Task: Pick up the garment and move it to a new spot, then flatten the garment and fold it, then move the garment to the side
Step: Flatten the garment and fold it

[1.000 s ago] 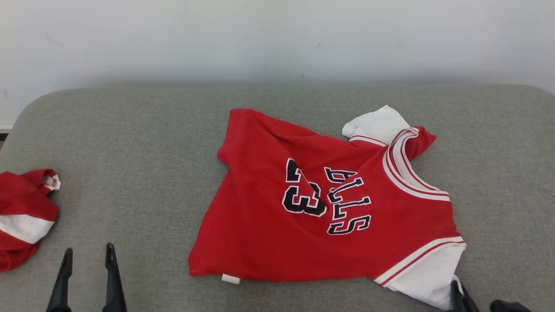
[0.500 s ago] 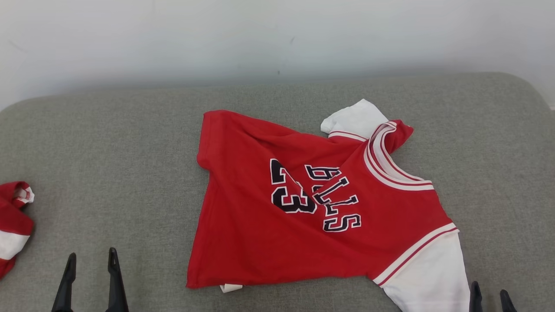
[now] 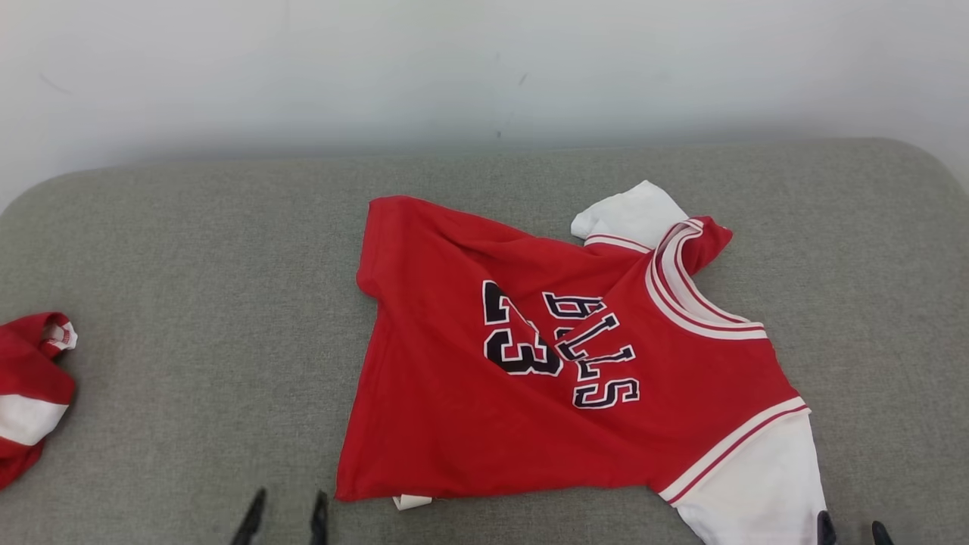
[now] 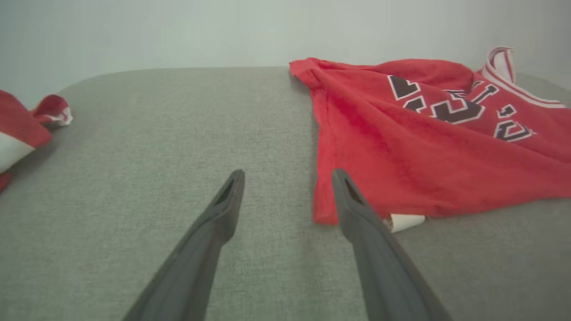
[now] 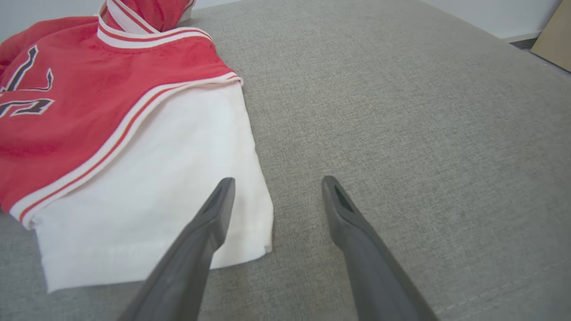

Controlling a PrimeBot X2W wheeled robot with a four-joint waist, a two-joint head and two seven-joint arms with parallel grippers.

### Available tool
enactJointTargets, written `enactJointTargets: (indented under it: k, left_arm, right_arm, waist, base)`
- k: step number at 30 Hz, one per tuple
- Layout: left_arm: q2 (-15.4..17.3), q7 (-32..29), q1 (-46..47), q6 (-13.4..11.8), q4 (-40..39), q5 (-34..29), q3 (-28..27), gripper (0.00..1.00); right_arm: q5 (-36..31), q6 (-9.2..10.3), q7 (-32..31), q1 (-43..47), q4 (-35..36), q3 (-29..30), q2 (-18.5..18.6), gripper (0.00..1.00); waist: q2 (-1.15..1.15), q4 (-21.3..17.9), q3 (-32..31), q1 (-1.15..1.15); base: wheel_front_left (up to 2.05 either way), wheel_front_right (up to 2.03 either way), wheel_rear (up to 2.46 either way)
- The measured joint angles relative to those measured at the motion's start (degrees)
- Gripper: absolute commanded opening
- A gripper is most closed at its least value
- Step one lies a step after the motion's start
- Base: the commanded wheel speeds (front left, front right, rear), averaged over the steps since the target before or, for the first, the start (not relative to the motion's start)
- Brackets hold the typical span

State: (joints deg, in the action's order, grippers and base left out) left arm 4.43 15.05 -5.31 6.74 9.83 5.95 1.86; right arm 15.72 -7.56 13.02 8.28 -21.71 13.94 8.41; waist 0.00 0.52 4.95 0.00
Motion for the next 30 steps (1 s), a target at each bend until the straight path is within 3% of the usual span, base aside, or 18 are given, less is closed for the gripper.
enactJointTargets:
  k: [8, 26, 27, 28, 29, 30]
  left_arm:
    - [0.8, 0.0, 4.2, 0.7, 12.3, 1.3, 6.0, 1.0]
    - [3.7, 0.0, 12.9, 0.8, 21.4, 5.9, 10.4, 1.0]
    - [3.7, 0.0, 13.1, 0.8, 22.3, 6.5, 10.7, 1.0]
    - [3.7, 0.0, 13.4, 0.8, 23.3, 6.8, 11.0, 0.89]
    - [3.6, 0.0, 13.8, 0.7, 24.6, 7.5, 11.3, 0.24]
    - [3.5, 0.1, 14.1, 0.7, 25.9, 8.3, 11.9, 0.0]
  right_arm:
    - [-1.0, 0.0, -0.1, -1.1, -3.4, -2.4, -0.3, 1.0]
    - [-2.8, 0.01, -0.3, -2.6, -4.7, -5.5, -1.1, 1.0]
    - [-3.0, 0.01, -0.4, -2.6, -4.6, -5.6, -1.1, 0.94]
    - [-3.0, 0.01, -0.5, -2.6, -4.6, -5.7, -1.1, 0.79]
    - [-3.1, 0.01, -0.8, -2.6, -4.4, -5.9, -1.1, 0.3]
    - [-3.0, 0.01, -1.0, -2.6, -4.2, -6.2, -1.1, 0.0]
  waist:
    - [0.0, 0.0, 1.0, 0.0]
    - [0.0, -2.2, 2.9, 0.0]
    - [0.0, -2.3, 2.9, 0.0]
    - [0.0, -2.3, 2.9, 0.0]
    - [0.0, -2.4, 2.8, 0.0]
    - [0.0, -2.4, 2.8, 0.0]
  base:
    - [0.0, 0.0, 0.0]
    - [0.0, 0.0, 0.0]
    - [0.0, 0.0, 0.0]
    - [0.0, 0.0, 0.0]
    - [0.0, 0.0, 0.0]
    - [0.0, 0.0, 0.0]
